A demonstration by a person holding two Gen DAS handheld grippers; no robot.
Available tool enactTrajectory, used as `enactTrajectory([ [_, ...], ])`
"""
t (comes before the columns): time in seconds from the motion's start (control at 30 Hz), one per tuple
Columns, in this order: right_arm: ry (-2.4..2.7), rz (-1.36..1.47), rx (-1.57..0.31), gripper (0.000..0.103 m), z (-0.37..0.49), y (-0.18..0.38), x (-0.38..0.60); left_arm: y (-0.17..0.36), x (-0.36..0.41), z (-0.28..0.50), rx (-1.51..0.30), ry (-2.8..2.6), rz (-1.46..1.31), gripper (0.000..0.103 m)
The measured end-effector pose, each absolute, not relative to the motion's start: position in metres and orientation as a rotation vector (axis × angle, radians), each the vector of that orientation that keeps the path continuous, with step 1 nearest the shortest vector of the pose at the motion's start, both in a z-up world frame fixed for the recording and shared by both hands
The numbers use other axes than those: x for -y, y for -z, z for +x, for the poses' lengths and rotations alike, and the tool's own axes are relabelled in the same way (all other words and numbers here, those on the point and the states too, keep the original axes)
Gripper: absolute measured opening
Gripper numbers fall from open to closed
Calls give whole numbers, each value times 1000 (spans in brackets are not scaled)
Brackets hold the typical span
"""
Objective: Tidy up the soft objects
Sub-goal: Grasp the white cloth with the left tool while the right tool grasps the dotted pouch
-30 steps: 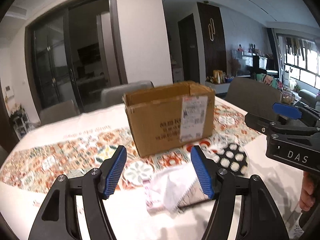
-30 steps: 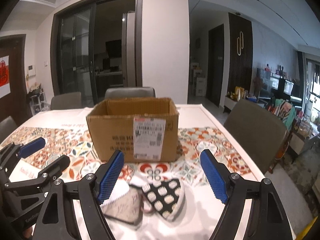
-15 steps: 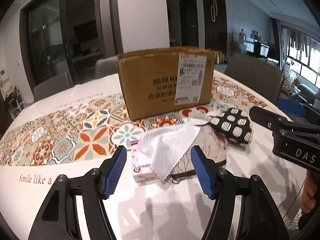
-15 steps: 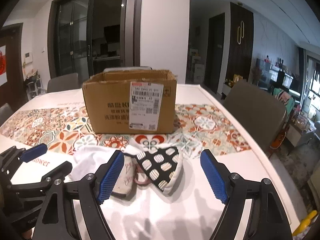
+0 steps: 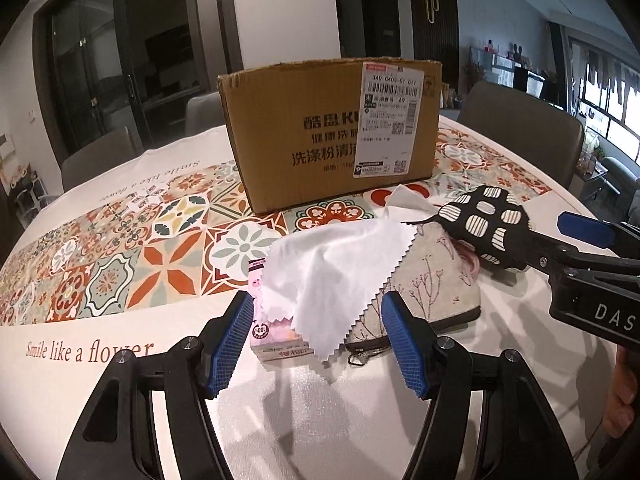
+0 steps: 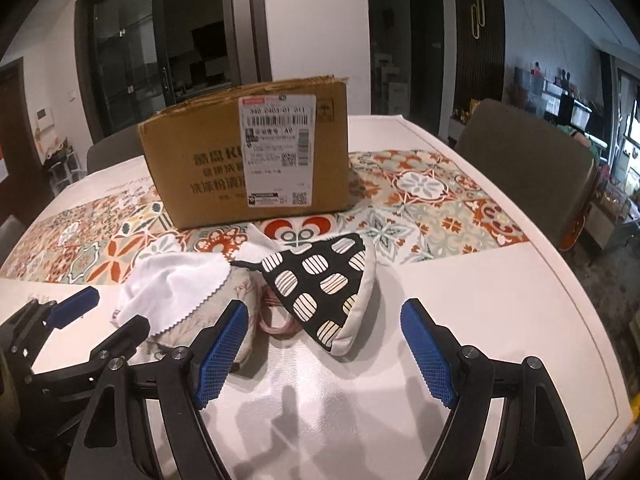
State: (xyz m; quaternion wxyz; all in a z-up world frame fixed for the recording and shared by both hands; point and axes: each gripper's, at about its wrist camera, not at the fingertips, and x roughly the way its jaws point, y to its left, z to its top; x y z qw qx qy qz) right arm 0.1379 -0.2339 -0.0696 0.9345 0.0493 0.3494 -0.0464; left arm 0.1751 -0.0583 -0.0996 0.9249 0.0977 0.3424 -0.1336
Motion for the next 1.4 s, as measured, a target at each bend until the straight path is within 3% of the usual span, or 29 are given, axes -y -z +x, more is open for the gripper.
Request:
enactTrajectory([
  [0.57, 94, 111, -748, 79, 163, 84, 235, 117, 58, 202, -764, 243, 203, 65],
  [0.7, 89, 113, -750, 78, 164, 86, 236, 118, 59, 201, -757, 244, 209, 55],
  [0.9, 78, 117, -770, 59, 166, 89, 236, 116, 60, 200, -746, 246, 214, 30],
  [0.97, 75, 117, -776, 49, 166, 90, 236, 116, 60, 199, -745, 255, 209, 25],
  [1.03, 70, 118, -774, 45, 165, 90, 236, 115, 61, 197, -745, 263, 208, 20],
  [1.27, 54, 111, -763, 21, 160, 87, 235, 113, 61, 194, -748, 295, 175, 10],
  [1.4, 47, 105, -740, 16, 156, 80, 233, 110, 59, 192, -747, 313, 143, 9],
])
